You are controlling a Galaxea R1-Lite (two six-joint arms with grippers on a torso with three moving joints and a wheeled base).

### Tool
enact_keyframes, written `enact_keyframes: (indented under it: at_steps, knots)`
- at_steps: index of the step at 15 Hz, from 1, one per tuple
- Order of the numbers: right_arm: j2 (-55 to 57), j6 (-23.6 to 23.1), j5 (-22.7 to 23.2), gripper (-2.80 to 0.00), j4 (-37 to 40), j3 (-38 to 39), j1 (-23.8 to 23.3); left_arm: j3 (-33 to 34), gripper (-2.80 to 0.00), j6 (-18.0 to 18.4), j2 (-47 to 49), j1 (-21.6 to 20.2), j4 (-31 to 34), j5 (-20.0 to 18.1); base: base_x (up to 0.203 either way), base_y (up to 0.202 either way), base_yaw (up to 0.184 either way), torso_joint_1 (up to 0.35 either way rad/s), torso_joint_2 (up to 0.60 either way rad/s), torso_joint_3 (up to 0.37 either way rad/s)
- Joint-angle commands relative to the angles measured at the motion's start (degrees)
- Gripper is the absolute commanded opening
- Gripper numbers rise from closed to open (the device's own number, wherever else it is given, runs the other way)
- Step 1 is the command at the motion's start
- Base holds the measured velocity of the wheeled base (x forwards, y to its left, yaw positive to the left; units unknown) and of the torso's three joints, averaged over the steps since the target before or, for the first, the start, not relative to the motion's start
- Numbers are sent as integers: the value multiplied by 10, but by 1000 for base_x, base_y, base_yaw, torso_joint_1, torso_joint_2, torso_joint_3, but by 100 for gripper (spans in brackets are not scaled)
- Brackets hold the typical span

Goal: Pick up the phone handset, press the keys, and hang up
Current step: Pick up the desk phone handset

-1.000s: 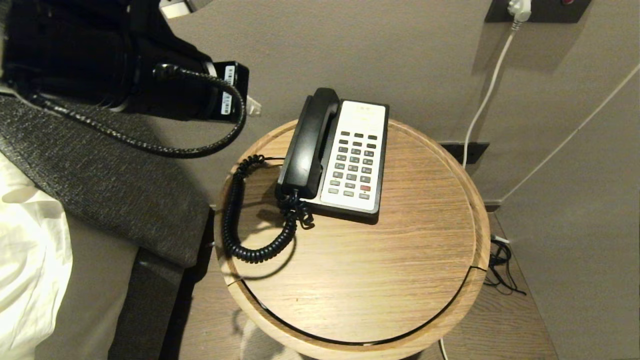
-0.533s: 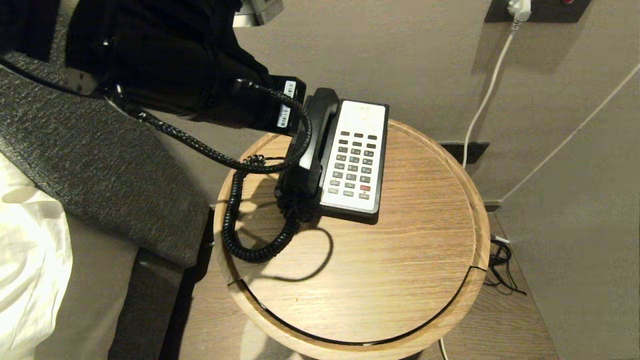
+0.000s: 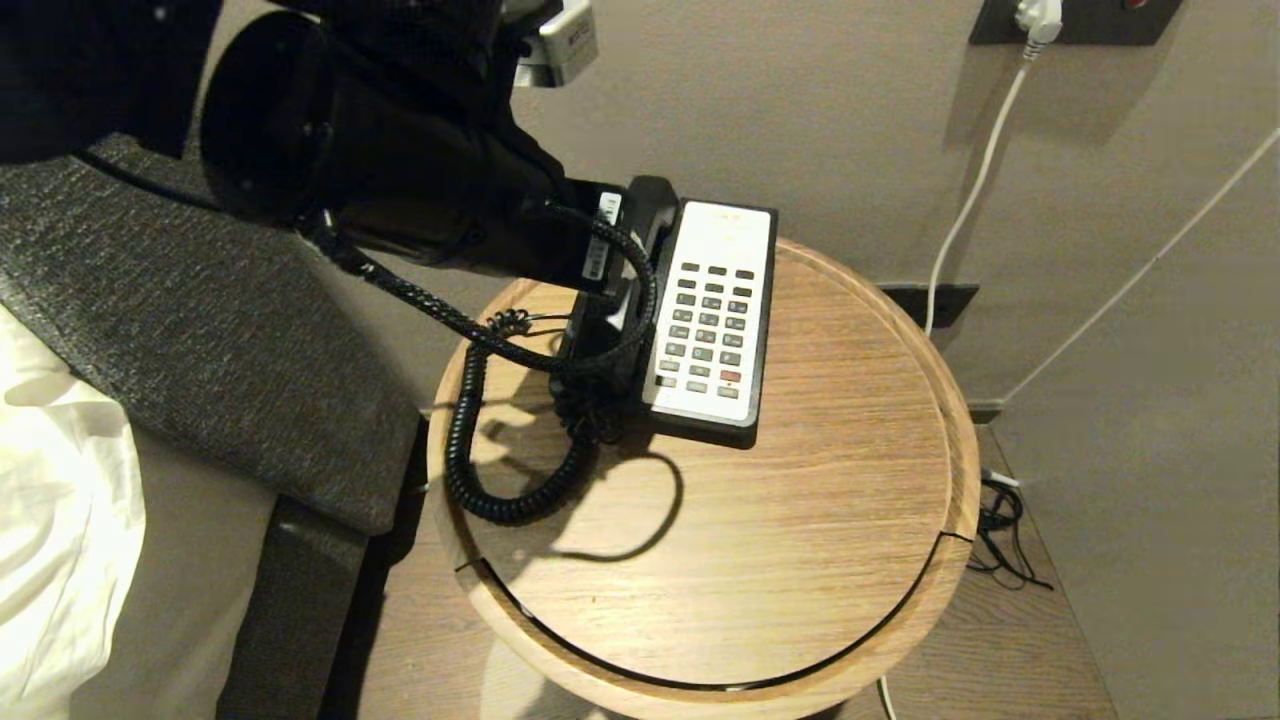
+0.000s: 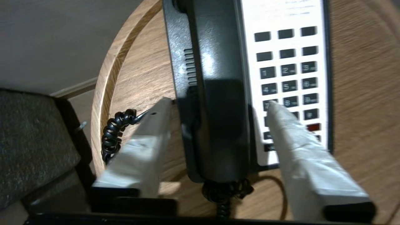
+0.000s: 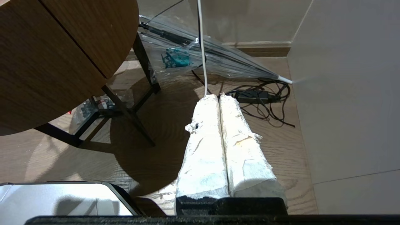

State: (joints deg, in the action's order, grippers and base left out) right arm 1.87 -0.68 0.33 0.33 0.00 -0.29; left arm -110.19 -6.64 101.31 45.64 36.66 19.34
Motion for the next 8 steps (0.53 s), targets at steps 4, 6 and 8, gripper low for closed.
enact_keyframes:
  at_steps: [4, 6, 8]
  knots:
    - [0, 0, 0, -280, 0, 0, -1, 0, 0, 1, 33, 0, -19, 22, 0, 0, 0, 0, 0, 0]
    - [0, 0, 0, -280, 0, 0, -1, 0, 0, 2, 40, 0, -26, 22, 0, 0, 0, 0, 0, 0]
    - [0, 0, 0, -280, 0, 0, 0, 0, 0, 3, 46, -2, -27, 23, 0, 0, 0, 0, 0, 0]
